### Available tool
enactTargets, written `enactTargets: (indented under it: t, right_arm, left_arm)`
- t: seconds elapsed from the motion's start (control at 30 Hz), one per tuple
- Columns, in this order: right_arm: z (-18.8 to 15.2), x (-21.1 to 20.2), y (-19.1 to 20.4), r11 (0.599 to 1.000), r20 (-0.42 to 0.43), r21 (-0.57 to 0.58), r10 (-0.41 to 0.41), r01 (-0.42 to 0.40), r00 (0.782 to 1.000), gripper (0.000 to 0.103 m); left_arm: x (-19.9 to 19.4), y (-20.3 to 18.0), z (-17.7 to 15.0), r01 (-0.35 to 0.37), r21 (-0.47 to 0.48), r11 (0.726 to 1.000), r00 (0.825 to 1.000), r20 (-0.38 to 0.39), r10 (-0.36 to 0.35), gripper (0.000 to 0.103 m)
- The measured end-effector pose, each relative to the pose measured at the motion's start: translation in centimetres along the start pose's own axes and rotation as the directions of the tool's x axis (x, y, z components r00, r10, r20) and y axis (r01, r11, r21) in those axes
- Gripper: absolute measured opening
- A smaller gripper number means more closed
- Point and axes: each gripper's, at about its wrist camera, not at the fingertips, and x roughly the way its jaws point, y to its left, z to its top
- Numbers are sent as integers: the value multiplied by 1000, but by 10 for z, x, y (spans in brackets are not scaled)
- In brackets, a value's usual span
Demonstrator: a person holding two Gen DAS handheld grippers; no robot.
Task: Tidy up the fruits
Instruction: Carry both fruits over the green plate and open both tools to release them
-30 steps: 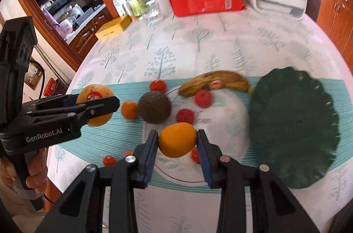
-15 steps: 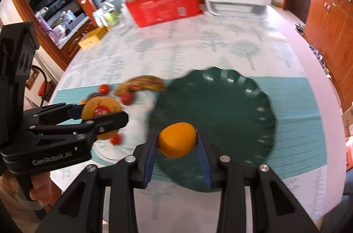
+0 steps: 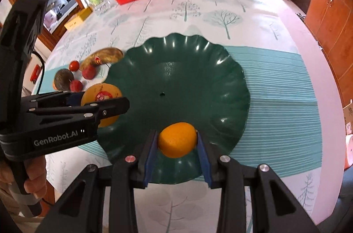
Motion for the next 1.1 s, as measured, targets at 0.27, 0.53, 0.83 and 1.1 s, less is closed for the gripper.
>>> enactTargets:
  t: [0.27,0.53,0.83,1.1]
  right_arm:
    - [-2,22,2,998,-60,-50,-27,24,998,36]
    - [-3,28,7,996,-74,-82,-44,38,996,46]
    - [1,15,8,997,-44,-65,-42,39,998,55]
    - [2,4,15,998,-29,-54,-34,32,999,55]
  left_arm:
    - [15,0,-1,-56,-3,998,998,-34,56,51]
    - [1,1,2,-113,-1,994,993,25,113,88]
    - [-13,3,-5,-131,4,991,991,32,130,90]
    - [-39,11,-18,-88,-41,995,991,99,92,90]
